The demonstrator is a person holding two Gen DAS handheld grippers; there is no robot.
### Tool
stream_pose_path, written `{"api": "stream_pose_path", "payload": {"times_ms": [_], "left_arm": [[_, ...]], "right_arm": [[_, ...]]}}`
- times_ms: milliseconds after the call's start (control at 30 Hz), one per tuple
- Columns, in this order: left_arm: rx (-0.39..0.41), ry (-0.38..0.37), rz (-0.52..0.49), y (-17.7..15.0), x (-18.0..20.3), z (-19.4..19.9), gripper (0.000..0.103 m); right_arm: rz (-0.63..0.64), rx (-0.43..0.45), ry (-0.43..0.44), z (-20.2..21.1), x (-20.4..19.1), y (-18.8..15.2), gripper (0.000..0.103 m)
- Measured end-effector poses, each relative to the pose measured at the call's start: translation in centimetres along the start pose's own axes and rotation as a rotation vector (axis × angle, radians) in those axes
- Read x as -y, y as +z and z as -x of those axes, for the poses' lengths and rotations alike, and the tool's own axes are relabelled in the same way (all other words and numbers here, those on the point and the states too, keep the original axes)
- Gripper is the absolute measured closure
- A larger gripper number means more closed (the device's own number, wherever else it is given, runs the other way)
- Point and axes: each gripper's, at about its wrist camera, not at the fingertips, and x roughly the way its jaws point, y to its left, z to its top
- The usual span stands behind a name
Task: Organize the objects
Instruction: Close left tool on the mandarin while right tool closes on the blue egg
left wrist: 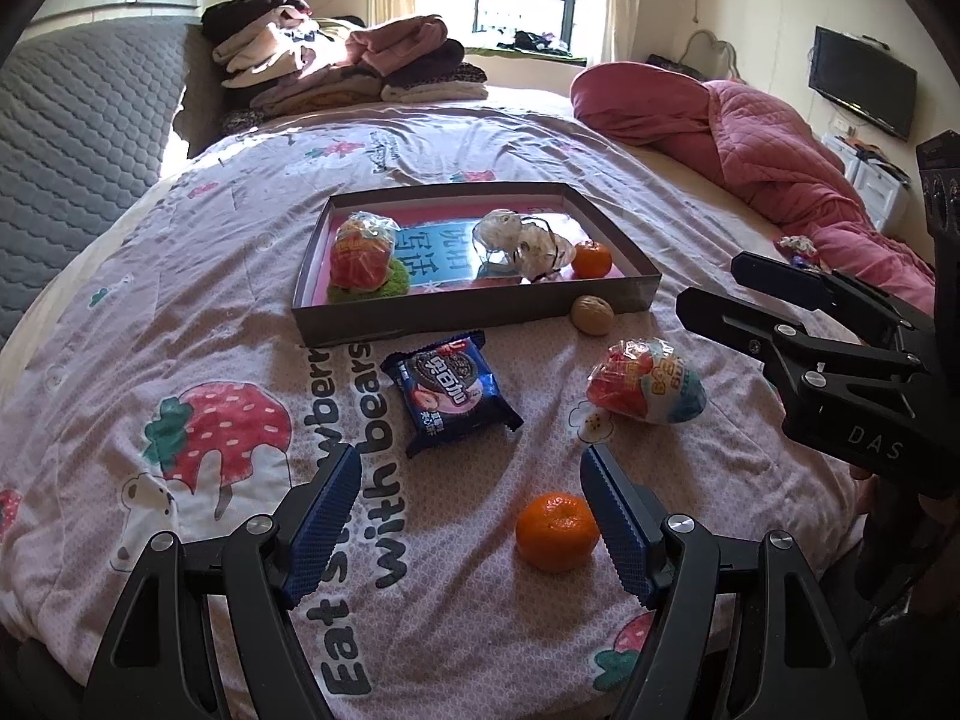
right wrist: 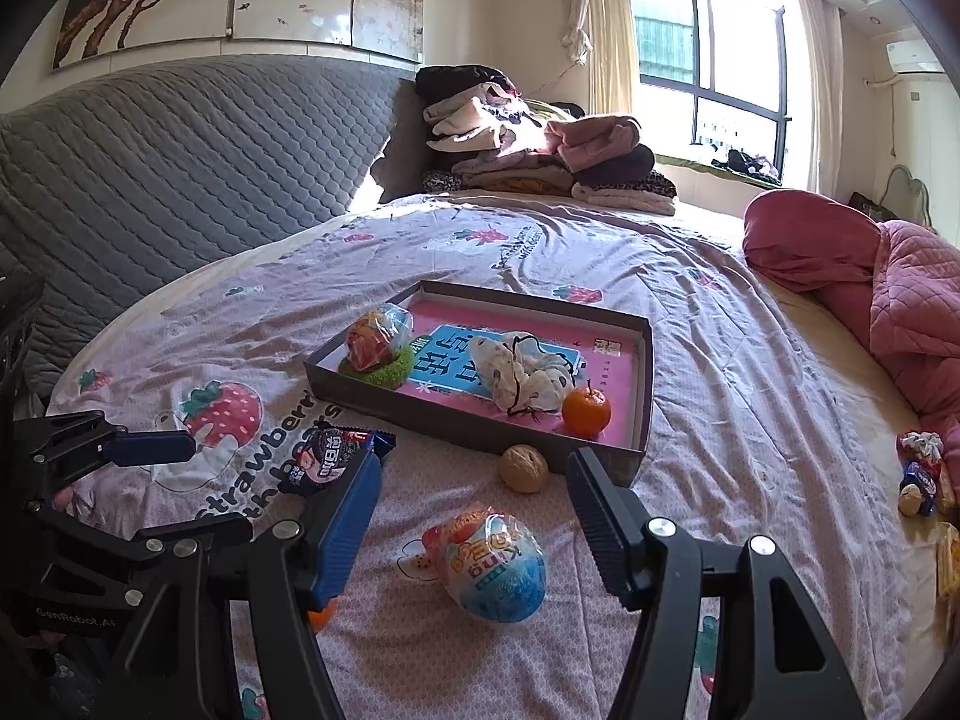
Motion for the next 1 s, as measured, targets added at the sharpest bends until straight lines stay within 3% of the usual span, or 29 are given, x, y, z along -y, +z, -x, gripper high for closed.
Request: {"api": "stream_pose_path", "payload": {"times_ms": [1000], "left_arm": [[-0.09,-0.044,-0.048,-2.4,2.0,-1.9,0.026]], "right_arm": [[0.015,-0.089,0.003,-2.1,0.1,-1.9,0.039]]}}
